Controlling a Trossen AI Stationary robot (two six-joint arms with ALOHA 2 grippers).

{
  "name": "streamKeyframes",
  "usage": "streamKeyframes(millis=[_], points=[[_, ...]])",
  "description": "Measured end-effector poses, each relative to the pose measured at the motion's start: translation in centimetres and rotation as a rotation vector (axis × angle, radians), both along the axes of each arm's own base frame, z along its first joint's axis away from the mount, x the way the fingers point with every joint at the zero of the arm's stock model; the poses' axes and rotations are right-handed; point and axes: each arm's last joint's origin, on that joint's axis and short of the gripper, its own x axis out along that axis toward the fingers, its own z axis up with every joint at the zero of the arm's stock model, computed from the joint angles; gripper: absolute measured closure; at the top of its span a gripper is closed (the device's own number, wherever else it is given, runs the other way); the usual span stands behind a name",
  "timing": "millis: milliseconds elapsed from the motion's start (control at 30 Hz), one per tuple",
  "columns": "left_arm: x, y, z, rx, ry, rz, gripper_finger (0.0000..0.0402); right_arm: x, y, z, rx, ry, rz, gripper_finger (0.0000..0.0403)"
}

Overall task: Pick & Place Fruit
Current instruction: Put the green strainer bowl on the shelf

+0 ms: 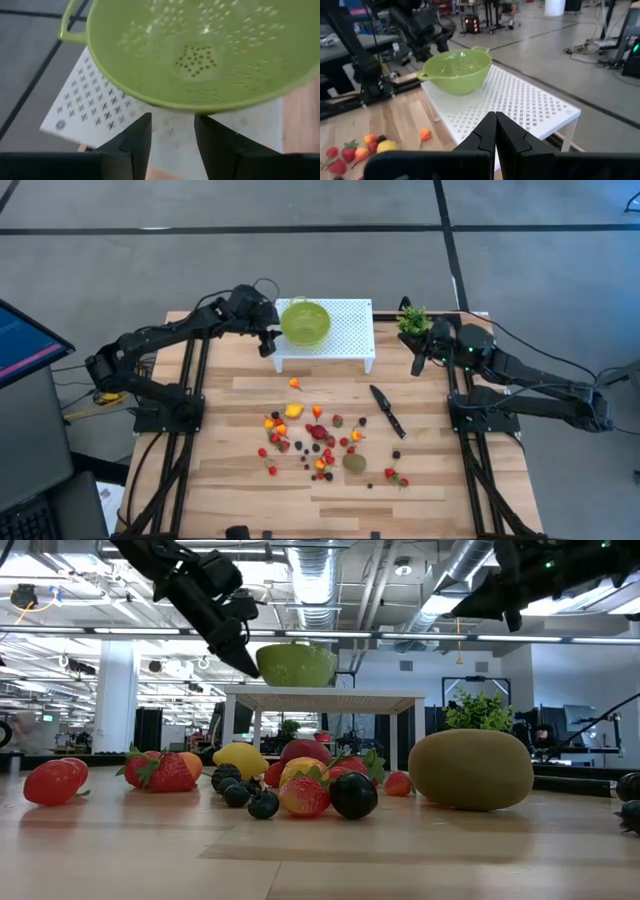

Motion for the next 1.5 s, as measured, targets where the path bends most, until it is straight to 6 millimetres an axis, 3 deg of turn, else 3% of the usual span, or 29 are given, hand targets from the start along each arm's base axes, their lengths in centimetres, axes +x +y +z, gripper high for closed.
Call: streamKeyframes(millis=[700,1500], points=[[3.1,1.3,-1.8,0.033,-0.103,-0.04,0.0259,1.8,0.2,-1.0,0.027,0.056,0.066,0.0403],[4.3,0.7,-1.2,0.066,-0.195,-0.084,0.0259,1.8,0.2,-0.9,0.014,0.059,0.069,0.0403]])
